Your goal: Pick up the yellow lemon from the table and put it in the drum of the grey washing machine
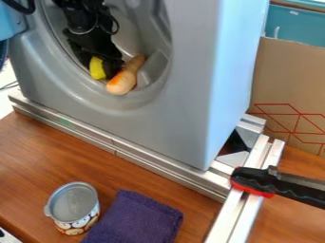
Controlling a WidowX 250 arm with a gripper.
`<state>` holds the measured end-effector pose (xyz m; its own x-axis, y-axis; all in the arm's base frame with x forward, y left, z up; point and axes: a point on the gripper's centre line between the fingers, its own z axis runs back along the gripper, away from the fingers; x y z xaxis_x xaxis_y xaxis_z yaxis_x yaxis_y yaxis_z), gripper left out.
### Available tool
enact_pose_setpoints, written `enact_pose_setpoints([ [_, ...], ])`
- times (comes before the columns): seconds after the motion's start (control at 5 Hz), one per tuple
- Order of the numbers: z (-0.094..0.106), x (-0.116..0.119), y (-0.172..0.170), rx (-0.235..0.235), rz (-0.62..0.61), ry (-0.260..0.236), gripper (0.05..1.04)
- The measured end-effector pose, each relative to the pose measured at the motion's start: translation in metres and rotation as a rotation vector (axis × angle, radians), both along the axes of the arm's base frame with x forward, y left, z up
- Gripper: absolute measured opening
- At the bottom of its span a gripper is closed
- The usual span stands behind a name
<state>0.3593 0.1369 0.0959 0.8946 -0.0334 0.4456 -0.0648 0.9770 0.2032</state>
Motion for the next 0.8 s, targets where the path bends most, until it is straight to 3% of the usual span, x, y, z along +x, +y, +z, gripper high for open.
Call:
enact_pose_setpoints([
  [0.2,0.0,-0.002,0.0,-0.006,0.004,0.014,0.848],
  [0.4,0.003,-0.008,0.008,-0.025,0.041,0.01,1.01],
  [0.8,0.013,-0.011,0.018,-0.038,0.057,0.005,1.005],
])
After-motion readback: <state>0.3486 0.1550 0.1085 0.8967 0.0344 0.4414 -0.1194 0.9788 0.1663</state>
